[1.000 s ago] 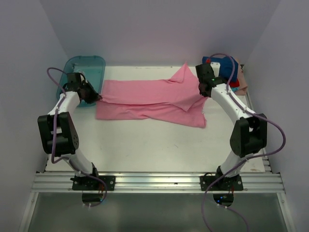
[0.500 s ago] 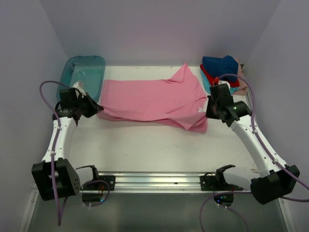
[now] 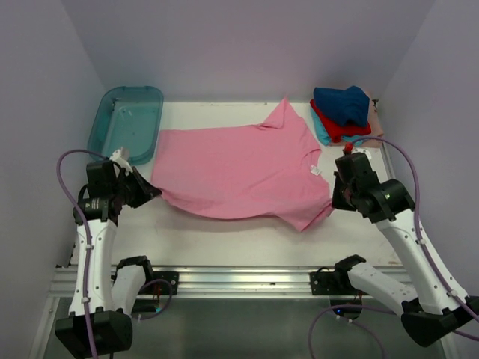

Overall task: Fold and stack the t-shirts
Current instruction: Fold the tshirt

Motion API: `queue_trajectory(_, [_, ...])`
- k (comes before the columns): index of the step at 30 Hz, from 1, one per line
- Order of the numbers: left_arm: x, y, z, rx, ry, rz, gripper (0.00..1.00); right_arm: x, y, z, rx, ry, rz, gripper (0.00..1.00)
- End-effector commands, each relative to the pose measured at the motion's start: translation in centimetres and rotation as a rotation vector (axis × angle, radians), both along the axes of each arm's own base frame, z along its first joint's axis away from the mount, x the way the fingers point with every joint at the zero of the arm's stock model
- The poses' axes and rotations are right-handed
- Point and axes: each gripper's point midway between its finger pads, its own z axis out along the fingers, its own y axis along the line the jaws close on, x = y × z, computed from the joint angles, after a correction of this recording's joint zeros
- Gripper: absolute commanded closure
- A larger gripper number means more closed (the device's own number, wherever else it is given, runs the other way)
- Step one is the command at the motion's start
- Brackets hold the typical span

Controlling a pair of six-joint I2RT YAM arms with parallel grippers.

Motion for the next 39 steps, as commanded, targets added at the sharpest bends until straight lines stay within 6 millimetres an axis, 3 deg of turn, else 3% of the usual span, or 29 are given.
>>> queue_trajectory(1, [-1.5, 0.1, -1.1, 0.017, 0.049, 0.008, 1.0, -0.9, -1.9, 0.8, -0.07, -0.002, -0.062, 1.0])
queue_trajectory(5, [-1.8, 0.0, -1.4, 0.006, 0.064, 0.017, 1.0, -1.0, -2.4, 0.7, -0.089, -0.004, -0.076, 1.0])
queue_trajectory(11, [-1.2, 0.1, 0.0, -0.001, 0.045, 0.029, 1.0, -0.7, -3.1, 1.2, -0.121, -0.031, -0.095, 1.0])
queue_trajectory(21, [-1.3, -4.7, 1.3, -0.322, 0.044, -0.085, 1.0, 0.7, -2.0, 0.3, -0.108, -0.022, -0.079, 1.0])
queue_trajectory(23, [-1.0, -4.4, 2.2, -0.307, 0.011, -0.069, 1.0, 0.8, -2.0, 0.3, -0.104, -0.024, -0.077, 1.0])
queue_trajectory(25, [-0.6, -3.2, 2.6, -0.213, -0.016, -0.039, 1.0, 0.8, -1.9, 0.3, -0.098, -0.026, -0.073, 1.0])
queue_trajectory(28, [0.0, 0.1, 4.6, 0.005, -0.048, 0.051, 1.0, 1.0, -1.6, 0.3, -0.087, -0.03, -0.067, 1.0])
queue_trajectory(30, [0.0, 0.6, 5.7, 0.06, -0.042, 0.063, 1.0, 1.2, -1.5, 0.0, -0.088, -0.026, -0.061, 1.0])
queue_trajectory(35, [0.6, -2.3, 6.9, -0.107, -0.15, -0.005, 1.0, 1.4, -1.1, -0.6, -0.082, -0.018, -0.047, 1.0])
queue_trajectory(39, [0.9, -2.0, 8.9, -0.109, -0.218, 0.035, 1.0, 1.7, -1.0, -1.0, -0.084, -0.018, -0.04, 1.0])
